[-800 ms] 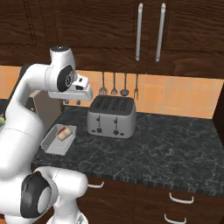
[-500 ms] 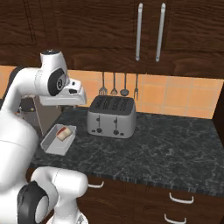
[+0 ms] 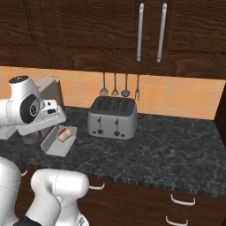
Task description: Take the meat container that has the steak and place it on the second highest rack of the freezer. Then take the vegetable container that has the corn and carrot and place it on the highest rack of the freezer.
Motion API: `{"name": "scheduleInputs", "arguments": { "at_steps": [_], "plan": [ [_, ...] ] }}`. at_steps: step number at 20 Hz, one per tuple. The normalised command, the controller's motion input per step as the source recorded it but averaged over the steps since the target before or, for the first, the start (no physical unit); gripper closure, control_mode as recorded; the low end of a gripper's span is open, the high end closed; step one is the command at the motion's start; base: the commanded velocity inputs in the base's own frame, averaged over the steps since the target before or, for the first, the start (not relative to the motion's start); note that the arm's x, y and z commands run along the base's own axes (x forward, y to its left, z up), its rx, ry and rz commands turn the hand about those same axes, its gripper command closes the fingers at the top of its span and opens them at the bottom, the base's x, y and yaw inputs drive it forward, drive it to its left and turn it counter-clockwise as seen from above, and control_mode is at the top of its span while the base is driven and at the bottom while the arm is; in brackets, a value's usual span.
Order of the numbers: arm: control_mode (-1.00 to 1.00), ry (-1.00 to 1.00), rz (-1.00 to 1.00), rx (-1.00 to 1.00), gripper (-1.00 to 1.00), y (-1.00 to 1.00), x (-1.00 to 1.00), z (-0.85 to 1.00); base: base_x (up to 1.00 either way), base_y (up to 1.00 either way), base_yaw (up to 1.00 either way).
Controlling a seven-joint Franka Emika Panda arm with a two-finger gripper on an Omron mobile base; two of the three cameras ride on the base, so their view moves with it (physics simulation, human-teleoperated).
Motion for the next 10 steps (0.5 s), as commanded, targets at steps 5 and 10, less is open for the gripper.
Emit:
{"name": "scheduleInputs", "arguments": {
  "at_steps": [5, 10],
  "plan": [
    [-1.0, 0.0, 0.29, -0.1, -1.0, 0.58, 0.13, -0.67, 0.0, 0.0, 0.0],
    [-1.0, 0.13, 0.2, -0.01, -1.0, 0.23, 0.66, -0.59, 0.0, 0.0, 0.0]
  ]
}}
